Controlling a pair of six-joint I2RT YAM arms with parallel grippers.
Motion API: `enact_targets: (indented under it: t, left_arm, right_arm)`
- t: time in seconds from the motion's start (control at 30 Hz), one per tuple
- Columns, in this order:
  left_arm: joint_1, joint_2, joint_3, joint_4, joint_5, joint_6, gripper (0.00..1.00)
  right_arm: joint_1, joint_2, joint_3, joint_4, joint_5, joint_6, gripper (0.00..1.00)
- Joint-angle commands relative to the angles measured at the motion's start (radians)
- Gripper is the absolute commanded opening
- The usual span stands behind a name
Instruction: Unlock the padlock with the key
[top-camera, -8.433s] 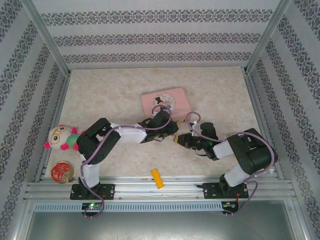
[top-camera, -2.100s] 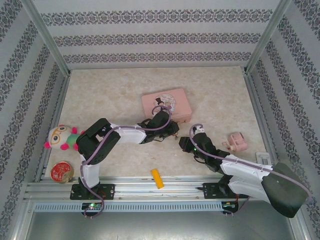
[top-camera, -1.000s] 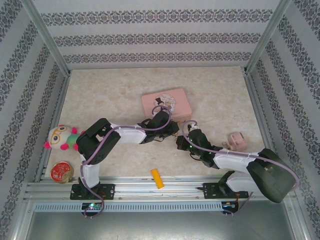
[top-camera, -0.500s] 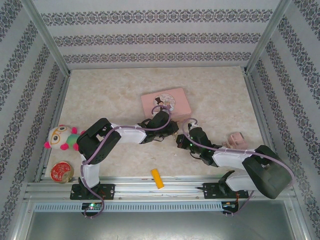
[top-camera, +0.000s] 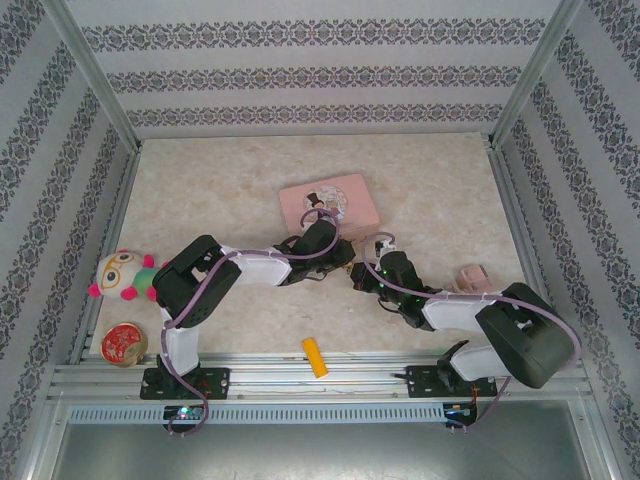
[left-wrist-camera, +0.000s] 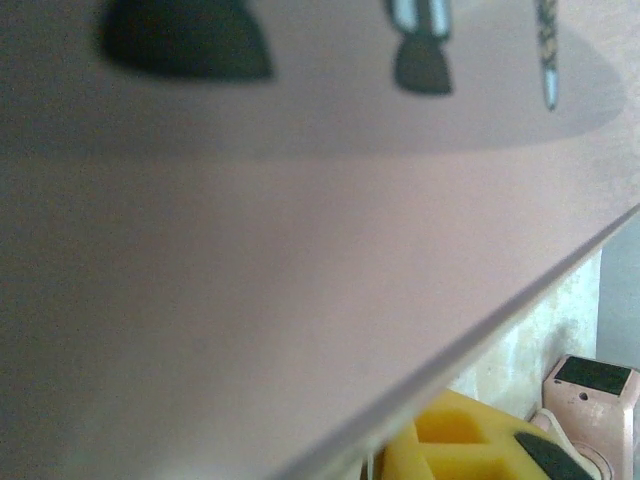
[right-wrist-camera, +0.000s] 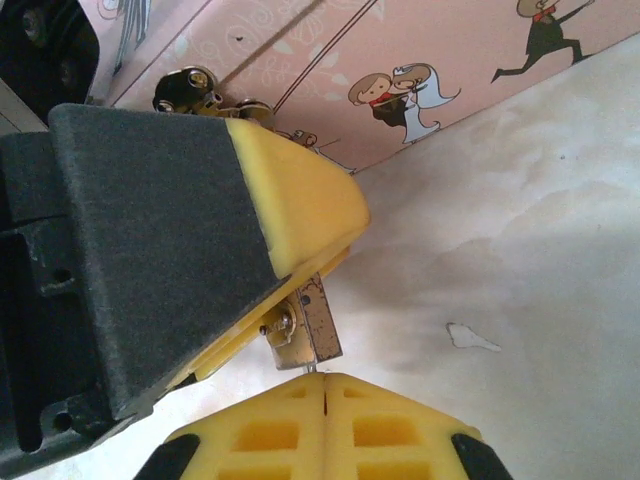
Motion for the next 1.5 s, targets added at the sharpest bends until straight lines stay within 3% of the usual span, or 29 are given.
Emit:
enact_targets:
  t: [0.0, 0.27, 0.67, 0.87, 1.47]
  left_arm:
    - [-0.027, 0.024, 0.014, 0.018, 0.134, -0.056, 0.23]
    - [-0.017, -0.005, -0.009, 0.013, 0.113, -0.057, 0.24]
    - [-0.003, -0.009, -0.03, 0.035, 0.108, -0.071, 0.26]
    - [-0.003, -0.006, -0.032, 0.044, 0.113, -0.076, 0.26]
    - [-0.001, -0.012, -0.05, 0.066, 0.125, -0.083, 0.28]
  right_arm:
    - [-0.002, 0.027, 0.044, 0.171, -0.023, -0.012, 0.0]
    - [-0.005, 0.071, 0.024, 0.173, -0.015, 0.031, 0.04]
    - [-0.008, -0.145, -0.062, -0.026, 0.034, 0.054, 0.23]
    - [-0.009, -0.158, -0.07, -0.037, 0.015, 0.063, 0.23]
    - [-0.007, 0.02, 0.02, 0.039, -0.037, 0.045, 0.22]
